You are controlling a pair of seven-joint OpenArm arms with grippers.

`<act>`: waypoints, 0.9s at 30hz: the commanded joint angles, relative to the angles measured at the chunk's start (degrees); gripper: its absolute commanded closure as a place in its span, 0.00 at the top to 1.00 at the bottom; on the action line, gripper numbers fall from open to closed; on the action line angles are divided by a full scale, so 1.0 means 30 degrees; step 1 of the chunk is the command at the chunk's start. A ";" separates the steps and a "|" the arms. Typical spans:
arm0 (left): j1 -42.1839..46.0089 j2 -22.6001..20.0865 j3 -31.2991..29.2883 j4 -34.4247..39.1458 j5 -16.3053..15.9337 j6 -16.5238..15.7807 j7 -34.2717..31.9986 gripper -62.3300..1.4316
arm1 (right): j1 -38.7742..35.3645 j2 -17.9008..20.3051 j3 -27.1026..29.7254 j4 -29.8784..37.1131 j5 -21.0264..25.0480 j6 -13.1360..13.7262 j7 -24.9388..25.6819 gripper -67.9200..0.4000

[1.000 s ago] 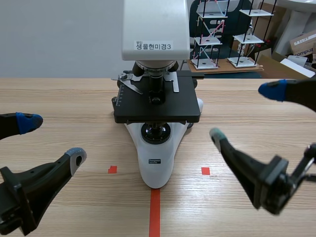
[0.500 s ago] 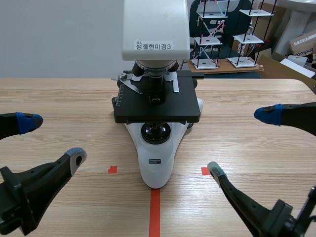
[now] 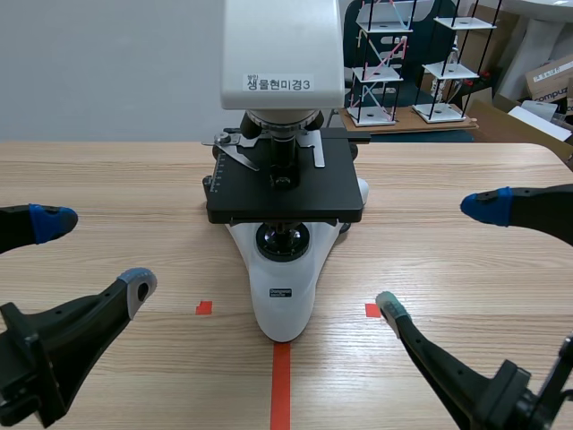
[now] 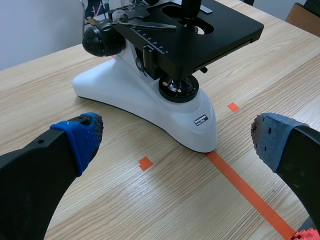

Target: Return to the home posture

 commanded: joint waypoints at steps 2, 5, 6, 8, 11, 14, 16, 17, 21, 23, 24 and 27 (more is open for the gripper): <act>0.0036 0.0051 -0.0022 0.0306 -0.0124 -0.0036 -0.0270 1.00 | 0.0219 0.0095 -0.0044 0.0000 0.0277 -0.0087 0.0204 0.95; 0.0036 0.0051 -0.0022 0.0306 -0.0124 -0.0036 -0.0270 1.00 | 0.0219 0.0095 -0.0044 0.0000 0.0277 -0.0087 0.0197 0.95; 0.0036 0.0051 -0.0022 0.0306 -0.0124 -0.0036 -0.0270 1.00 | 0.0219 0.0095 -0.0044 0.0000 0.0277 -0.0087 0.0197 0.95; 0.0036 0.0051 -0.0022 0.0306 -0.0124 -0.0036 -0.0270 1.00 | 0.0219 0.0095 -0.0044 0.0000 0.0277 -0.0087 0.0197 0.95; 0.0036 0.0051 -0.0022 0.0306 -0.0124 -0.0036 -0.0270 1.00 | 0.0219 0.0102 -0.0044 0.0000 0.0277 -0.0087 0.0182 0.95; 0.0036 0.0051 -0.0022 0.0306 -0.0124 -0.0036 -0.0270 1.00 | 0.0219 0.0102 -0.0044 0.0000 0.0277 -0.0087 0.0124 0.95; 0.0036 0.0051 -0.0022 0.0306 -0.0124 -0.0036 -0.0270 1.00 | 0.0219 0.0102 -0.0044 0.0000 0.0277 -0.0095 0.0095 0.95; 0.0036 0.0051 -0.0022 0.0306 -0.0124 -0.0036 -0.0270 1.00 | 0.0219 0.0102 -0.0044 0.0000 0.0277 -0.0153 0.0058 0.95; 0.0036 0.0051 -0.0022 0.0306 -0.0124 -0.0036 -0.0270 1.00 | 0.0219 0.0102 -0.0044 0.0000 0.0277 -0.0153 0.0058 0.95; 0.0036 0.0051 -0.0022 0.0306 -0.0124 -0.0036 -0.0270 1.00 | 0.0219 0.0102 -0.0044 0.0000 0.0277 -0.0153 0.0058 0.95; 0.0036 0.0051 -0.0022 0.0306 -0.0124 -0.0036 -0.0270 1.00 | 0.0219 0.0102 -0.0044 0.0000 0.0277 -0.0153 0.0058 0.95; 0.0036 0.0051 -0.0022 0.0306 -0.0124 -0.0036 -0.0270 1.00 | 0.0219 0.0102 -0.0044 0.0000 0.0277 -0.0153 0.0058 0.95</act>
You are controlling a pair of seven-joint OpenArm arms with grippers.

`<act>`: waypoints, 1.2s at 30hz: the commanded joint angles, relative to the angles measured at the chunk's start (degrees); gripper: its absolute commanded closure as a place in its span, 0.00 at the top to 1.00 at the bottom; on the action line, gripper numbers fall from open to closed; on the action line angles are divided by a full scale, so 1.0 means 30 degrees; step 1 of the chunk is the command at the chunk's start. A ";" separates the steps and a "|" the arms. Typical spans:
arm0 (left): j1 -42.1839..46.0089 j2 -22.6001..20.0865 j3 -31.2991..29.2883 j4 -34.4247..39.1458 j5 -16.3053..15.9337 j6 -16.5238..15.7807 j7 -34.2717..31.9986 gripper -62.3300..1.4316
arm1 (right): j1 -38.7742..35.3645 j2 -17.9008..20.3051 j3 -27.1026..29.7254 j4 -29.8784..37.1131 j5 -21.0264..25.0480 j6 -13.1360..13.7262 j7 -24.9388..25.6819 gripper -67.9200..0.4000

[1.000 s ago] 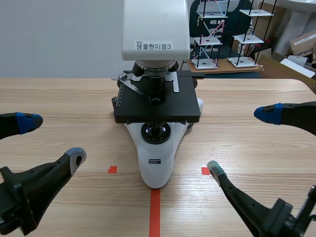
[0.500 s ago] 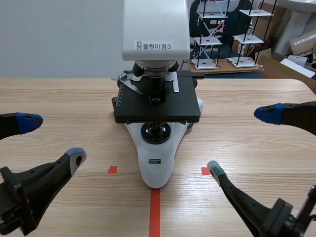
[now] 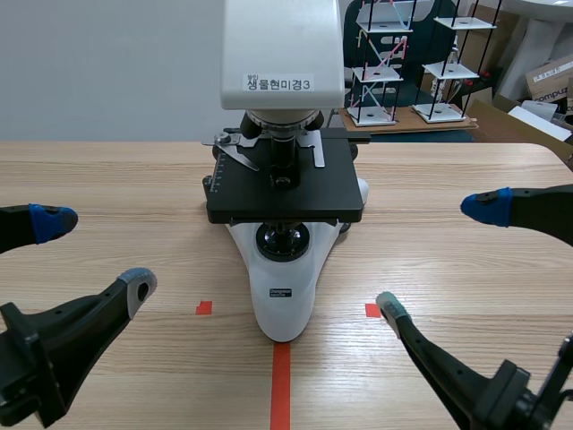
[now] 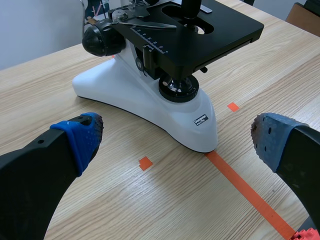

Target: Return to the home posture

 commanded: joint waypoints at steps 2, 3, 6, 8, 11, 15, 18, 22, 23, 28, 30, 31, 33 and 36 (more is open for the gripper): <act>0.0036 0.0051 -0.0022 0.0306 -0.0124 -0.0036 -0.0270 1.00 | 0.0219 0.0102 -0.0044 0.0000 0.0277 -0.0146 0.0138 0.95; 0.0036 0.0051 -0.0022 0.0306 -0.0124 -0.0036 -0.0270 1.00 | 0.0219 0.0102 -0.0044 0.0000 0.0277 -0.0146 0.0138 0.95; 0.0036 0.0051 -0.0022 0.0306 -0.0124 -0.0036 -0.0270 1.00 | 0.0219 0.0102 -0.0044 0.0000 0.0277 -0.0146 0.0138 0.95; 0.0036 0.0051 -0.0022 0.0306 -0.0124 -0.0036 -0.0270 1.00 | 0.0219 0.0102 -0.0044 0.0000 0.0277 -0.0146 0.0138 0.95; 0.0036 0.0051 -0.0022 0.0306 -0.0124 -0.0036 -0.0270 1.00 | 0.0219 0.0102 -0.0044 0.0000 0.0277 -0.0146 0.0138 0.95; 0.0036 0.0051 -0.0022 0.0306 -0.0124 -0.0036 -0.0270 1.00 | 0.0219 0.0102 -0.0044 0.0000 0.0277 -0.0146 0.0138 0.95; 0.0036 0.0051 -0.0022 0.0306 -0.0124 -0.0036 -0.0270 1.00 | 0.0219 0.0102 -0.0044 0.0000 0.0277 -0.0146 0.0138 0.95; 0.0036 0.0051 -0.0022 0.0306 -0.0124 -0.0036 -0.0270 1.00 | 0.0219 0.0102 -0.0044 0.0000 0.0277 -0.0146 0.0131 0.93; 0.0036 0.0051 -0.0022 0.0306 -0.0124 -0.0036 -0.0270 1.00 | 0.0219 0.0102 -0.0044 0.0000 0.0277 -0.0146 0.0131 0.92; 0.0036 0.0051 -0.0022 0.0306 -0.0124 -0.0036 -0.0270 1.00 | 0.0219 0.0102 -0.0044 0.0000 0.0277 -0.0146 0.0131 0.91; 0.0036 0.0051 -0.0022 0.0306 -0.0124 -0.0036 -0.0270 1.00 | 0.0219 0.0102 -0.0044 0.0000 0.0277 -0.0146 0.0131 0.91; 0.0036 0.0051 -0.0022 0.0306 -0.0124 -0.0036 -0.0270 1.00 | 0.0219 0.0102 -0.0044 0.0000 0.0277 -0.0146 0.0131 0.91; 0.0036 0.0051 -0.0022 0.0306 -0.0124 -0.0036 -0.0270 1.00 | 0.0219 0.0102 -0.0044 0.0000 0.0277 -0.0146 0.0131 0.91; 0.0036 0.0051 -0.0022 0.0306 -0.0124 -0.0036 -0.0270 1.00 | 0.0219 0.0102 -0.0044 0.0000 0.0277 -0.0146 0.0131 0.91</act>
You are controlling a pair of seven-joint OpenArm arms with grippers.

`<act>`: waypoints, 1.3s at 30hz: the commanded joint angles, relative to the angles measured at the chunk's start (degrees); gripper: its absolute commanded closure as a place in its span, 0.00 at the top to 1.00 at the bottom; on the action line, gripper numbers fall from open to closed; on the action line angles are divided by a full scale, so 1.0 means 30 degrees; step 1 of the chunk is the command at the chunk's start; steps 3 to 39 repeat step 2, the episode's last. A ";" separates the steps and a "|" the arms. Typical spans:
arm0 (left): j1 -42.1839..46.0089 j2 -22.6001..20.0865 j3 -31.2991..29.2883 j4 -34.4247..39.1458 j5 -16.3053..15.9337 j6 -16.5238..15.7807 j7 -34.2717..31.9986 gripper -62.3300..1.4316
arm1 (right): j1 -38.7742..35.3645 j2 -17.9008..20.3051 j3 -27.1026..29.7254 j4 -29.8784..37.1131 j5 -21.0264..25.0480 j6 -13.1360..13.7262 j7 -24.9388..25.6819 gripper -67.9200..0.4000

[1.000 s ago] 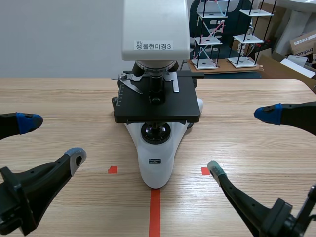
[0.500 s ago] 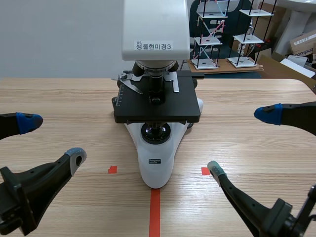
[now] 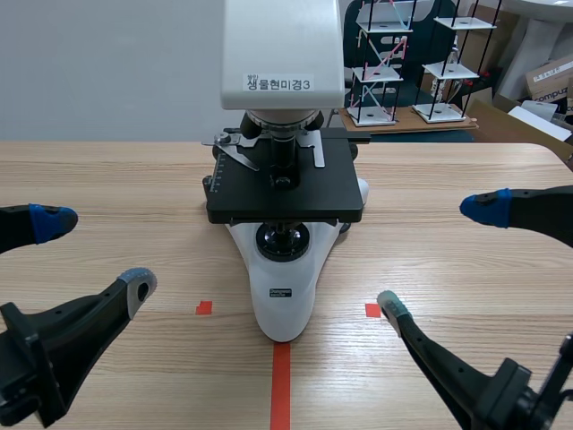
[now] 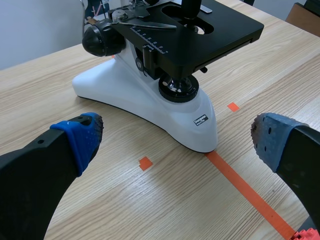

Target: Return to the home posture

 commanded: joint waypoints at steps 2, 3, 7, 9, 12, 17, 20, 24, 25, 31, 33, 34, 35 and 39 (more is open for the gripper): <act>0.0036 0.0051 -0.0022 0.0306 -0.0124 -0.0036 -0.0270 1.00 | 0.0219 0.0102 -0.0044 0.0000 0.0277 -0.0146 0.0131 0.91; 0.0036 0.0051 -0.0022 0.0306 -0.0124 -0.0036 -0.0270 1.00 | 0.0219 0.0102 -0.0044 0.0000 0.0277 -0.0146 0.0131 0.91; 0.0036 0.0051 -0.0022 0.0306 -0.0124 -0.0036 -0.0270 1.00 | 0.0219 0.0102 -0.0044 0.0000 0.0277 -0.0146 0.0131 0.91; 0.0036 0.0051 -0.0022 0.0306 -0.0124 -0.0036 -0.0270 1.00 | 0.0219 0.0102 -0.0044 0.0000 0.0277 -0.0146 0.0131 0.91; 0.0036 0.0051 -0.0022 0.0306 -0.0124 -0.0036 -0.0270 1.00 | 0.0219 0.0102 -0.0044 0.0000 0.0277 -0.0146 0.0131 0.91; 0.0036 0.0051 -0.0022 0.0306 -0.0124 -0.0036 -0.0270 1.00 | 0.0219 0.0102 -0.0044 0.0000 0.0277 -0.0146 0.0131 0.91; 0.0036 0.0051 -0.0022 0.0306 -0.0124 -0.0036 -0.0270 1.00 | 0.0219 0.0102 -0.0044 0.0000 0.0277 -0.0146 0.0131 0.91; 0.0036 0.0051 -0.0022 0.0306 -0.0124 -0.0036 -0.0270 1.00 | 0.0219 0.0102 -0.0044 0.0000 0.0277 -0.0146 0.0131 0.91; 0.0036 0.0051 -0.0022 0.0306 -0.0124 -0.0036 -0.0270 1.00 | 0.0219 0.0102 -0.0044 0.0000 0.0277 -0.0146 0.0131 0.91; 0.0036 0.0051 -0.0022 0.0306 -0.0124 -0.0036 -0.0270 1.00 | 0.0219 0.0102 -0.0044 0.0000 0.0277 -0.0146 0.0131 0.91; 0.0036 0.0051 -0.0022 0.0306 -0.0124 -0.0036 -0.0270 1.00 | 0.0219 0.0102 -0.0044 0.0000 0.0277 -0.0146 0.0131 0.91; 0.0036 0.0051 -0.0022 0.0306 -0.0124 -0.0036 -0.0270 1.00 | 0.0219 0.0102 -0.0044 0.0000 0.0277 -0.0146 0.0131 0.91; 0.0036 0.0051 -0.0022 0.0306 -0.0124 -0.0036 -0.0270 1.00 | 0.0219 0.0102 -0.0044 0.0000 0.0277 -0.0146 0.0131 0.91; 0.0036 0.0051 -0.0022 0.0306 -0.0124 -0.0036 -0.0270 1.00 | 0.0219 0.0102 -0.0044 0.0000 0.0277 -0.0146 0.0131 0.91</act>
